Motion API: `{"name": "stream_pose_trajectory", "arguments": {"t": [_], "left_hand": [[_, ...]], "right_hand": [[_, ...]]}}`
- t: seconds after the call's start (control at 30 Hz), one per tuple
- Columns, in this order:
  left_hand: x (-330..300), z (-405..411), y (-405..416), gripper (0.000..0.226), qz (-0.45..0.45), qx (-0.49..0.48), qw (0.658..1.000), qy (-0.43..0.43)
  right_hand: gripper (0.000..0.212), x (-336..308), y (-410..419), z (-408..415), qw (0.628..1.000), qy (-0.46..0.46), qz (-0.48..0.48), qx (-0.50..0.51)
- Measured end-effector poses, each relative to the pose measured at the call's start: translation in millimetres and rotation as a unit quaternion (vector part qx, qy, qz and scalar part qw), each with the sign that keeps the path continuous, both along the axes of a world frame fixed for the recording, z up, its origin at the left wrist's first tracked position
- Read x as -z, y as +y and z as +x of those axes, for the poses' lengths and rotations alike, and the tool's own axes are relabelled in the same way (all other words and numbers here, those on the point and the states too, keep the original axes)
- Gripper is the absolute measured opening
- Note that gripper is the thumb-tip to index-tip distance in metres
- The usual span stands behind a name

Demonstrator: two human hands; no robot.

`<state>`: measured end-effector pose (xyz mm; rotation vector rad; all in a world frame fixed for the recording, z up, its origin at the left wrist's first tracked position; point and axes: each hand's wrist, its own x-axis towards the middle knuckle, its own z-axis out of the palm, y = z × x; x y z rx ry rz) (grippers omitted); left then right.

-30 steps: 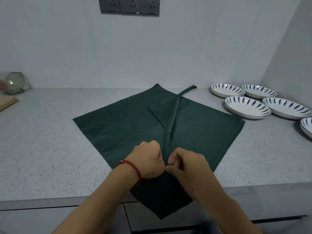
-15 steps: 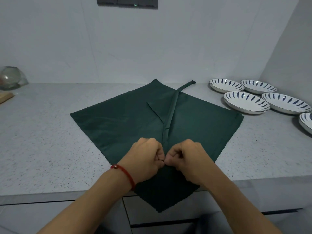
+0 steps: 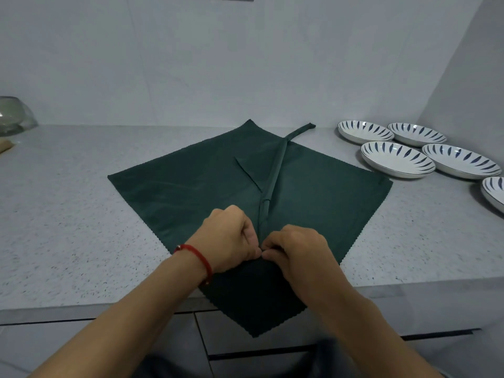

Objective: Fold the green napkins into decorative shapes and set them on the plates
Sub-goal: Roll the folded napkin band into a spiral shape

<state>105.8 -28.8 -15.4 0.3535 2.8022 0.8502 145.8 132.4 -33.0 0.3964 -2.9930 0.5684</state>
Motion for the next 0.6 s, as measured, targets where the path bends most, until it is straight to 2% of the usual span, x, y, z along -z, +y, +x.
{"name": "stream_pose_trajectory", "arguments": {"t": [0.13, 0.2, 0.3, 0.43, 0.53, 0.6], "left_hand": [[8.0, 5.0, 0.4, 0.012, -0.013, 0.027, 0.998, 0.049], [6.7, 1.4, 0.1, 0.014, -0.030, 0.043, 0.997, 0.061], [-3.7, -12.5, -2.0, 0.013, -0.037, 0.071, 0.997, -0.002], [-19.7, -30.8, 0.2, 0.019, -0.036, 0.084, 0.986, -0.143], [-23.8, -30.6, 6.5, 0.007, -0.059, 0.073, 0.984, -0.148], [-17.4, -23.9, 6.1, 0.003, -0.066, 0.065, 0.992, -0.091]], "right_hand": [[0.018, -11.7, 4.3, -14.2, 0.999, -0.048, 0.001, -0.015], [0.013, -5.6, 6.6, -15.7, 0.999, -0.022, -0.041, -0.015], [0.012, 4.8, 10.2, -10.5, 0.993, 0.044, -0.113, -0.015], [0.017, 4.6, 9.6, -13.9, 0.997, 0.046, -0.043, -0.049], [0.020, 6.6, 8.9, -16.6, 0.997, 0.040, -0.020, -0.063], [0.019, 11.3, 9.3, -15.8, 0.995, 0.052, -0.046, -0.067]]}}
